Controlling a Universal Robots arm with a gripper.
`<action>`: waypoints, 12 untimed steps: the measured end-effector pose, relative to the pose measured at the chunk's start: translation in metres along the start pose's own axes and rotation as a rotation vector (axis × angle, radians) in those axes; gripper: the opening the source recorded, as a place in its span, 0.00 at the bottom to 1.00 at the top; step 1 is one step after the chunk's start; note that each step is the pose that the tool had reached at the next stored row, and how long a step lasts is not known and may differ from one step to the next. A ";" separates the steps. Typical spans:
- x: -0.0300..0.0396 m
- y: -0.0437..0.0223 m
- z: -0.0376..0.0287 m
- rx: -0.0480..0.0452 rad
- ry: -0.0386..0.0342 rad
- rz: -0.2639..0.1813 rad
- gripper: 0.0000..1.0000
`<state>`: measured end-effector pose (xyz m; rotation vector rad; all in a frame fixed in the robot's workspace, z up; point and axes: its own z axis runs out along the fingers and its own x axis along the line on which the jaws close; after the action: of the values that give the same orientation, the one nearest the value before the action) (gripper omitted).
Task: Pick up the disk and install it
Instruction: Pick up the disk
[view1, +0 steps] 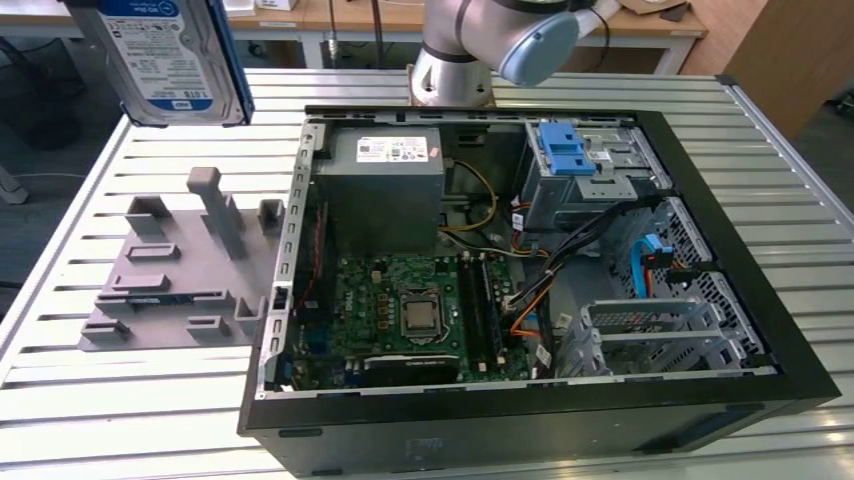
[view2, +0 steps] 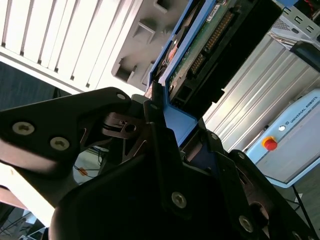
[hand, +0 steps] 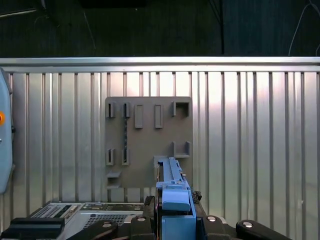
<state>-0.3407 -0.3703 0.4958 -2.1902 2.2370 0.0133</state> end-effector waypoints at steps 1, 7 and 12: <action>0.0006 -0.0014 0.0000 0.0000 0.0000 0.000 0.37; 0.0039 -0.0103 -0.0001 -0.0001 0.0001 0.000 0.37; 0.0075 -0.0198 -0.0001 -0.0001 0.0000 0.000 0.37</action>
<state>-0.3210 -0.3782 0.4958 -2.1902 2.2372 0.0134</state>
